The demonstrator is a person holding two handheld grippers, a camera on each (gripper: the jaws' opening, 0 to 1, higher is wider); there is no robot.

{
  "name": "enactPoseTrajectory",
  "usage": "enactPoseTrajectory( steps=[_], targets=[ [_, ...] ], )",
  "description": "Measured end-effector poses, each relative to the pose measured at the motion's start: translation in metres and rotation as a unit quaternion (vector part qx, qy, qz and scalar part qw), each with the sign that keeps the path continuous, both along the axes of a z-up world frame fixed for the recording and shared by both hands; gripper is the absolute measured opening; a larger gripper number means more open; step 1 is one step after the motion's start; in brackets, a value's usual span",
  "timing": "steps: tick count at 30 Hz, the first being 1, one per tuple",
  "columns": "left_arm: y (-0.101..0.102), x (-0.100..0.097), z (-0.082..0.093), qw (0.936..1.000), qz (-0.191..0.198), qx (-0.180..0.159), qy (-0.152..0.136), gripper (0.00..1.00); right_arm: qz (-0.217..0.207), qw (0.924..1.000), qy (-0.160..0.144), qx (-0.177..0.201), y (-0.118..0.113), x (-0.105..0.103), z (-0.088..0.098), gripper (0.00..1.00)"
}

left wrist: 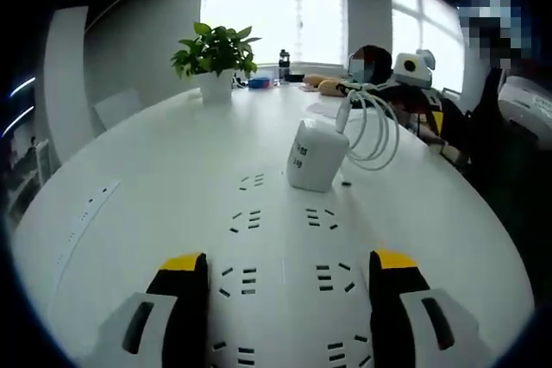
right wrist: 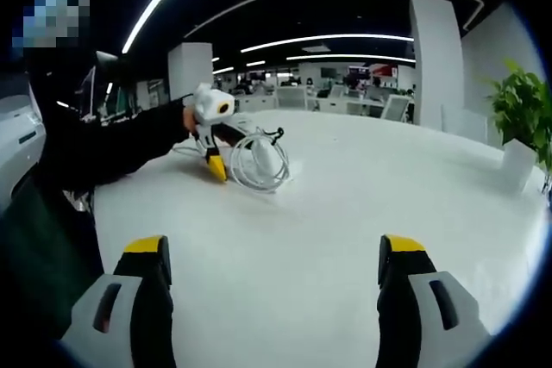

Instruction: Straighten the power strip on the desk, plug the charger into it

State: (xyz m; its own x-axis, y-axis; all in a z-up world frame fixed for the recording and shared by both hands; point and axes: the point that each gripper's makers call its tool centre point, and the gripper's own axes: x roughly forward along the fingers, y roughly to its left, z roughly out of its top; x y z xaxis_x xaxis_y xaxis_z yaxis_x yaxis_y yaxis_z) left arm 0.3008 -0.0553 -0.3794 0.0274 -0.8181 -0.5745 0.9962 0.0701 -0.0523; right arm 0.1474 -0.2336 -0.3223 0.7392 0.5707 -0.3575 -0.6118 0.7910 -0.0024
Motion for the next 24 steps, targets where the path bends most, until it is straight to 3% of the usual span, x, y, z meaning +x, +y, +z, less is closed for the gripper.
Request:
enactPoseTrajectory(
  steps=[24],
  targets=[
    [0.014,-0.022,0.002,1.0000,0.003,-0.005,0.002,0.77,0.005,1.0000,-0.002,-0.003,0.008,-0.007,0.002,0.98]
  ],
)
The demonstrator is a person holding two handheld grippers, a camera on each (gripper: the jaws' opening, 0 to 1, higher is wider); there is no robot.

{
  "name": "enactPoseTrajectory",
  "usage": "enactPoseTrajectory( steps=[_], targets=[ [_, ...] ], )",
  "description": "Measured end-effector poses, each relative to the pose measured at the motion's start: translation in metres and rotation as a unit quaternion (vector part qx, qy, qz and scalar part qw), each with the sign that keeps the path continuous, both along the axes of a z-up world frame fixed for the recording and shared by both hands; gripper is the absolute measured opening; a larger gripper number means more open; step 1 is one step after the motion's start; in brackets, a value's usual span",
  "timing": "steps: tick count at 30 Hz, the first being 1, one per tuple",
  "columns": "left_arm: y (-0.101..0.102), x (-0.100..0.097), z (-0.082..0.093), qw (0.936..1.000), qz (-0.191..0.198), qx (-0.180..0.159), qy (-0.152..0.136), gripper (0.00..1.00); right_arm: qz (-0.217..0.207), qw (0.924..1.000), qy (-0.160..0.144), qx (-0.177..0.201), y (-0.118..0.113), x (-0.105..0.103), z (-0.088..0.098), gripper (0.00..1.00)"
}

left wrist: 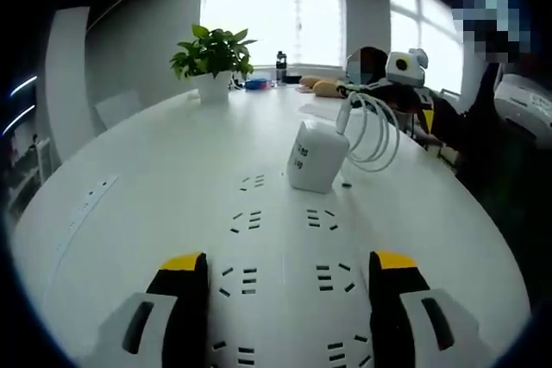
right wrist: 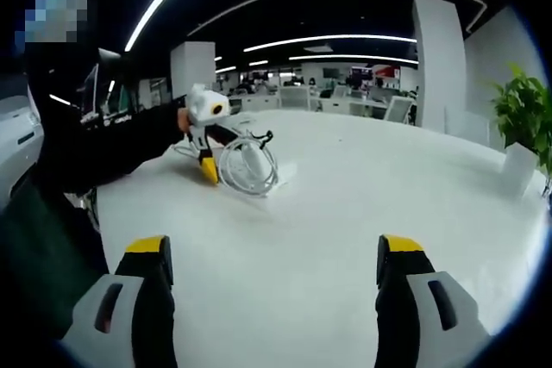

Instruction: Straighten the power strip on the desk, plug the charger into it

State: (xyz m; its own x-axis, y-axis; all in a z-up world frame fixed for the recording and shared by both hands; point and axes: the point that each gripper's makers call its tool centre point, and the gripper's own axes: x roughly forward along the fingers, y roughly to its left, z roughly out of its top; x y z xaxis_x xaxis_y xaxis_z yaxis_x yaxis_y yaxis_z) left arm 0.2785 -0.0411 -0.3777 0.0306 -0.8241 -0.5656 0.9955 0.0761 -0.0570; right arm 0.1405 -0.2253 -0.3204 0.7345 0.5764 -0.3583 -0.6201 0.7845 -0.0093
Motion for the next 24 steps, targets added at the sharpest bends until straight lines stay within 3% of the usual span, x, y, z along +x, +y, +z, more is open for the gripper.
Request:
enactPoseTrajectory(
  steps=[24],
  targets=[
    [0.006,-0.019,0.000,1.0000,0.001,-0.001,0.001,0.77,0.010,0.9999,-0.002,-0.006,0.011,-0.002,0.001,0.97]
  ],
)
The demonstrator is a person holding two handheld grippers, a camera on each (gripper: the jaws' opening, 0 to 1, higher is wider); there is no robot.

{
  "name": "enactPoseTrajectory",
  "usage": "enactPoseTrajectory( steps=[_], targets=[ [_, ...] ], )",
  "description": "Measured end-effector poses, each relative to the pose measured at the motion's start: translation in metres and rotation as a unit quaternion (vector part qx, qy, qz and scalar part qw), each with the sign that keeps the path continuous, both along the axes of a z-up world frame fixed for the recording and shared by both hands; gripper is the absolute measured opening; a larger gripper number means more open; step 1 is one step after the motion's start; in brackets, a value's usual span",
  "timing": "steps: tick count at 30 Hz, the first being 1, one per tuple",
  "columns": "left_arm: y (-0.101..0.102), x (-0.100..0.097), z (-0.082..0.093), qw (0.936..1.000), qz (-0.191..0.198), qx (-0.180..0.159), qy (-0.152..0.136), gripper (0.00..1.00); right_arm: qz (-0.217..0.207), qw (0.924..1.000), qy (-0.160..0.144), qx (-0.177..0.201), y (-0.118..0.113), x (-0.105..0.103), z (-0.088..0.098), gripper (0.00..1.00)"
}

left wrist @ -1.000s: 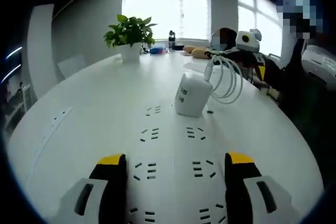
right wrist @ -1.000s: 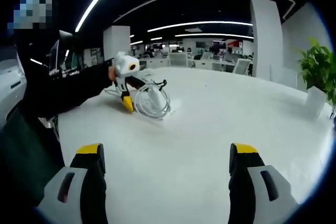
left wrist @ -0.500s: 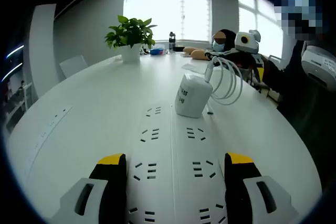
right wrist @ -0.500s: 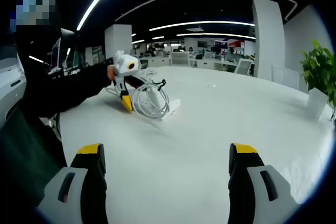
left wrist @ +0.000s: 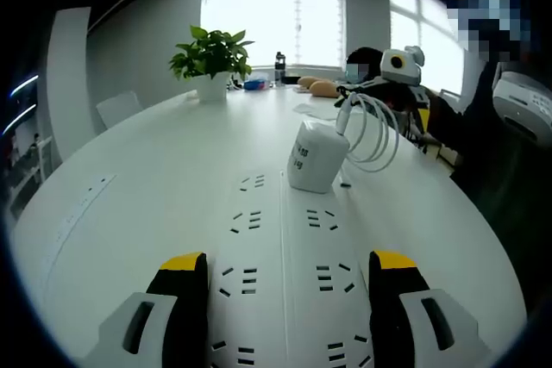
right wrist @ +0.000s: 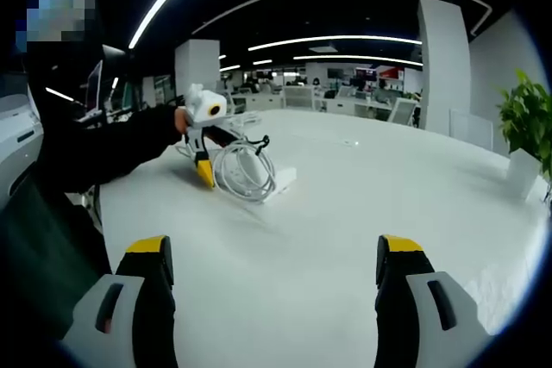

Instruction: Straighten the power strip on the desk, plug the charger into it

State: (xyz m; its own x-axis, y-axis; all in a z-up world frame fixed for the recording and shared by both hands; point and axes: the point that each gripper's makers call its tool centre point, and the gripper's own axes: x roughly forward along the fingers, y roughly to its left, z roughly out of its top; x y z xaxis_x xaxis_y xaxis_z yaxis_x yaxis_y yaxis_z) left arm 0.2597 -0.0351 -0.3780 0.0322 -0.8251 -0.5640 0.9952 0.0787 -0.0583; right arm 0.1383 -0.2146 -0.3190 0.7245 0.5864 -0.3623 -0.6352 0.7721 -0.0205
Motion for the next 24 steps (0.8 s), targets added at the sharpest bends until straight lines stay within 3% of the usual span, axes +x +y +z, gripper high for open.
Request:
enactPoseTrajectory(
  steps=[24],
  targets=[
    [0.003,-0.020,-0.001,1.0000,-0.003,0.003,-0.003,0.78,-0.001,1.0000,0.000,0.000,0.005,-0.009,-0.001,0.96]
  ],
)
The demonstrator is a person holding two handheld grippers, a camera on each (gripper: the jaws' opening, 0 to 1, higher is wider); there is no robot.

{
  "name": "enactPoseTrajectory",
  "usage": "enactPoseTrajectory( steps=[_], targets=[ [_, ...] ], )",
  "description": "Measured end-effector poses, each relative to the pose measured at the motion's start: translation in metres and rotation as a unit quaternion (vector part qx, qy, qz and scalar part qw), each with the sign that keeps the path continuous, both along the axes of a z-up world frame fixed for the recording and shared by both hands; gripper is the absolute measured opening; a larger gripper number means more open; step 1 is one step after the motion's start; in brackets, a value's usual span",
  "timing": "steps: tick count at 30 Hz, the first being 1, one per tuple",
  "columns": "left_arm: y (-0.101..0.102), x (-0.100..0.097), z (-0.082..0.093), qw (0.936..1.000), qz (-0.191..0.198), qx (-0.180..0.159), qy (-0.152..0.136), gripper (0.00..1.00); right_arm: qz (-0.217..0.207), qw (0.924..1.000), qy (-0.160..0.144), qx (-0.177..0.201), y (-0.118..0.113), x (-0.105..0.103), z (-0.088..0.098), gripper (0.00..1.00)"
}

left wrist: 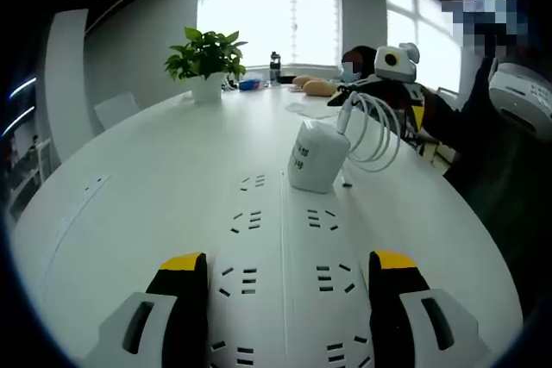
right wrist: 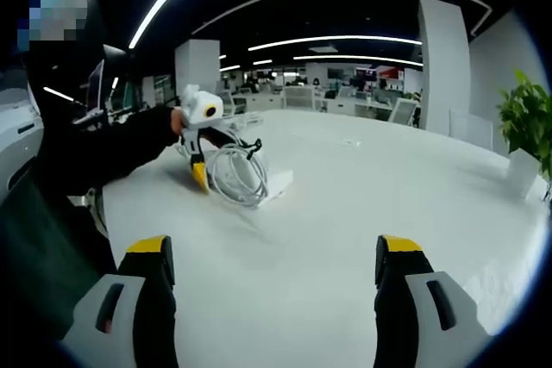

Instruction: Straighten the power strip on the desk, plug the charger into it

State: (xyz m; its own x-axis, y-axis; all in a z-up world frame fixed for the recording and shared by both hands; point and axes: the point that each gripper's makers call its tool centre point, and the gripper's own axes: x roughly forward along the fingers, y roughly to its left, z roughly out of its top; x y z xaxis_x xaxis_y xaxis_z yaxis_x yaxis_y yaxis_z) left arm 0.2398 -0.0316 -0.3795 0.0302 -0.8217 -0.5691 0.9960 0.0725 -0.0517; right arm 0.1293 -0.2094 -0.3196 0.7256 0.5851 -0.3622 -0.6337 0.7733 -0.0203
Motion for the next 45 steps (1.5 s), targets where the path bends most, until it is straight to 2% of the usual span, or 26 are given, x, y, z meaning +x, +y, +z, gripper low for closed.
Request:
enactPoseTrajectory(
  steps=[8,29,42,45],
  targets=[
    [0.000,-0.005,-0.001,0.9999,-0.001,0.004,-0.010,0.79,0.002,1.0000,0.003,0.003,0.002,-0.004,-0.003,0.96],
    [0.002,-0.013,-0.001,0.9999,0.003,0.000,-0.010,0.79,0.004,1.0000,0.005,0.002,0.001,-0.007,-0.005,0.96],
    [0.002,-0.012,-0.001,0.9999,0.007,-0.007,-0.013,0.79,0.005,1.0000,0.003,-0.001,0.002,-0.007,-0.004,0.96],
    [0.003,-0.012,-0.001,0.9998,0.009,-0.009,-0.014,0.79,0.009,0.9999,0.003,0.010,0.005,-0.009,-0.001,0.95]
  ],
)
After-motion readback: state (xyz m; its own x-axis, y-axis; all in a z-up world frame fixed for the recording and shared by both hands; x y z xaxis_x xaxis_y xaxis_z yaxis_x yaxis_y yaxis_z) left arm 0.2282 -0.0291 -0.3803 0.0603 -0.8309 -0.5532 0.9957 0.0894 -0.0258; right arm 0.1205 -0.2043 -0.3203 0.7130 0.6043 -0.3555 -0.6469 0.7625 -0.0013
